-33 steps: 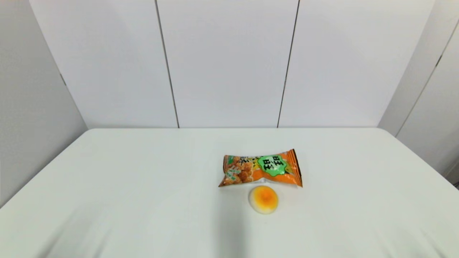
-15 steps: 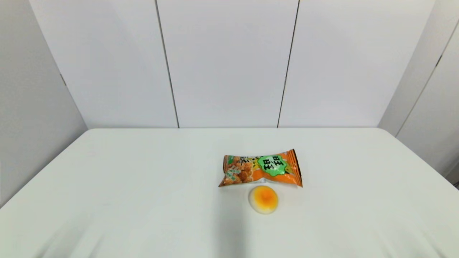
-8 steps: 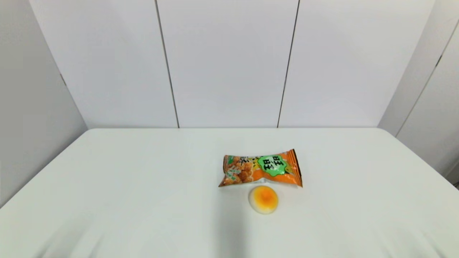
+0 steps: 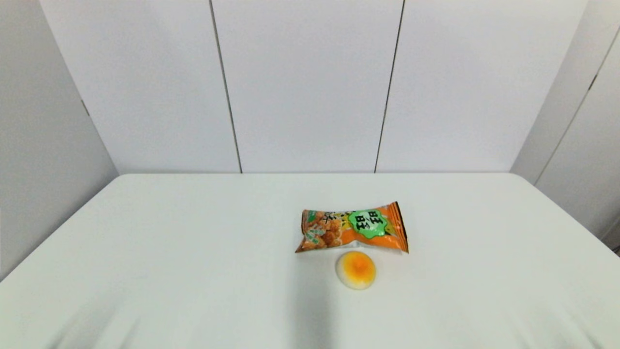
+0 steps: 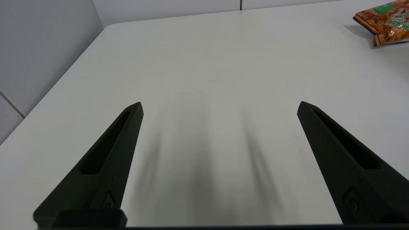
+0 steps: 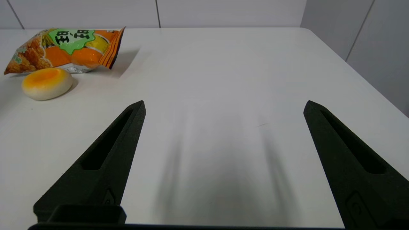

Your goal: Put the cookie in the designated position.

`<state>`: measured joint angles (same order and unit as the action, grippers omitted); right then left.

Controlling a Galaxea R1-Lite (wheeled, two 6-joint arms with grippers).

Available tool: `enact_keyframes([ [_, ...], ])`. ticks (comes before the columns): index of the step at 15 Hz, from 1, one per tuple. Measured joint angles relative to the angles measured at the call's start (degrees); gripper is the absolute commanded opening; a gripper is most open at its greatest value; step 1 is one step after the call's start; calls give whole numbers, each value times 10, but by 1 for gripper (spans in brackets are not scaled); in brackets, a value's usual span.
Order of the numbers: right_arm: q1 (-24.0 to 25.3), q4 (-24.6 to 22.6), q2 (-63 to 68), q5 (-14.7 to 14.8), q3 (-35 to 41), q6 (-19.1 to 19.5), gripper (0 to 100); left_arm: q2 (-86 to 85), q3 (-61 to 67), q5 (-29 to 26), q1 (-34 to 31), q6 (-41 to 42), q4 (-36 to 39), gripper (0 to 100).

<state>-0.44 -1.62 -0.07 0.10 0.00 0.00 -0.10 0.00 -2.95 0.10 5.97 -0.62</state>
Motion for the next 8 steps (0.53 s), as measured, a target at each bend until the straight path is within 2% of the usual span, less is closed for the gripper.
enact_keyframes([
  [8,0,0,0,1,0,3,100,0,0,0,0,0,0,100],
])
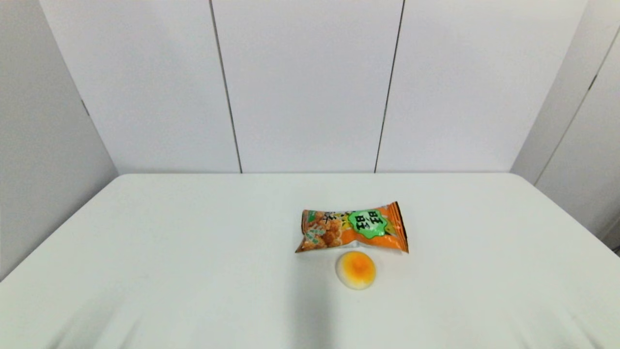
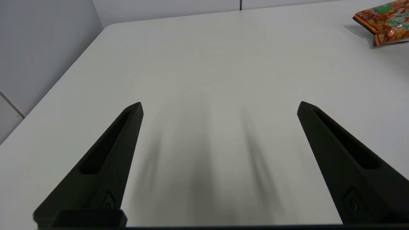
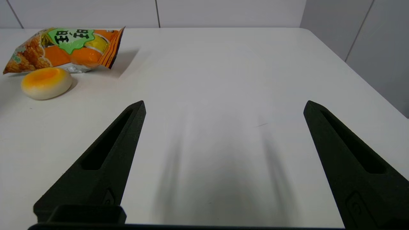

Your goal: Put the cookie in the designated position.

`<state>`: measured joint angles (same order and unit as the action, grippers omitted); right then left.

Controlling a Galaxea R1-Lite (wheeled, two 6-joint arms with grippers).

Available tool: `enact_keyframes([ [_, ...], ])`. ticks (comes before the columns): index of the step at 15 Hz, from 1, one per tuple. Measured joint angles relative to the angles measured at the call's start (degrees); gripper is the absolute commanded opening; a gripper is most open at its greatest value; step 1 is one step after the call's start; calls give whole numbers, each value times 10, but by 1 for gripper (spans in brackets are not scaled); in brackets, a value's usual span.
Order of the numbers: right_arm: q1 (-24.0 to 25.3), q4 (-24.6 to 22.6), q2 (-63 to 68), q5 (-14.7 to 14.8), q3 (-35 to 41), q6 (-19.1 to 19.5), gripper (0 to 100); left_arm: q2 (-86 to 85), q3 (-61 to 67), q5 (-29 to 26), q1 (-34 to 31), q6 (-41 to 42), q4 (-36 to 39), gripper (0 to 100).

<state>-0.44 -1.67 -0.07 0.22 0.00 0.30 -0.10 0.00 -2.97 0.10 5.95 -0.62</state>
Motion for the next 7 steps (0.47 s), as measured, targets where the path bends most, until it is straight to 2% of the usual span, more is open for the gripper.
enact_keyframes([
  [7,0,0,0,-1,0,-3,100,0,0,0,0,0,0,100],
])
